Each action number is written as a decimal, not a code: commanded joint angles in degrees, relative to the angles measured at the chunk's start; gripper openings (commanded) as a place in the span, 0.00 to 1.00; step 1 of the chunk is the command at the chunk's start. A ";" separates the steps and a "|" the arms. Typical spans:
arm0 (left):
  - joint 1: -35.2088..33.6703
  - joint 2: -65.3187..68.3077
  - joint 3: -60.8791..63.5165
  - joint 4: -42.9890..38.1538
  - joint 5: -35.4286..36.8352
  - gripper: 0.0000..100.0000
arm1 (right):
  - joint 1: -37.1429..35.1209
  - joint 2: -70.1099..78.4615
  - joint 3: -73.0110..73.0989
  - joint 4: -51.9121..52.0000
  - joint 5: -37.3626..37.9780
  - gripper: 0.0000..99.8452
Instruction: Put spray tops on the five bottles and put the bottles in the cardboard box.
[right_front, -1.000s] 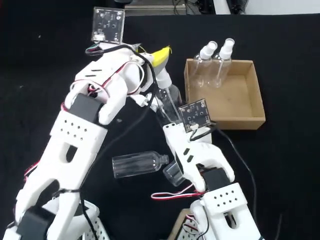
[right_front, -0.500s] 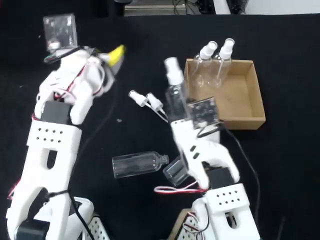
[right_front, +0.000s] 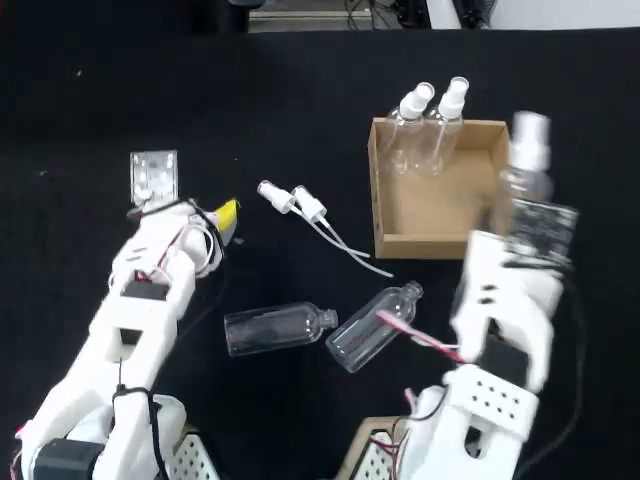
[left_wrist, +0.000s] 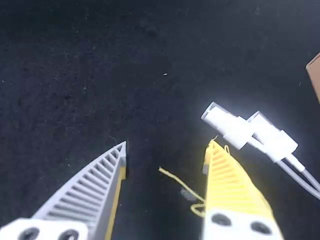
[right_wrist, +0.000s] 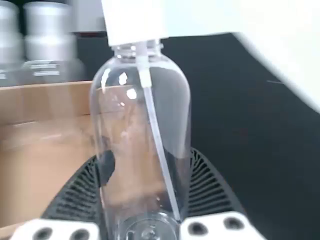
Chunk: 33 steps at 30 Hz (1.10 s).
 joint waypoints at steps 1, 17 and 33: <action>1.01 -1.58 2.86 -7.65 5.27 0.25 | 13.01 -0.22 -2.33 -9.41 2.20 0.01; 3.47 -1.49 6.46 -8.00 8.62 0.25 | 25.49 54.55 -9.63 -63.47 -6.77 0.01; 3.47 -1.49 6.55 -7.91 8.62 0.25 | 26.73 100.79 -32.04 -88.44 -8.35 0.01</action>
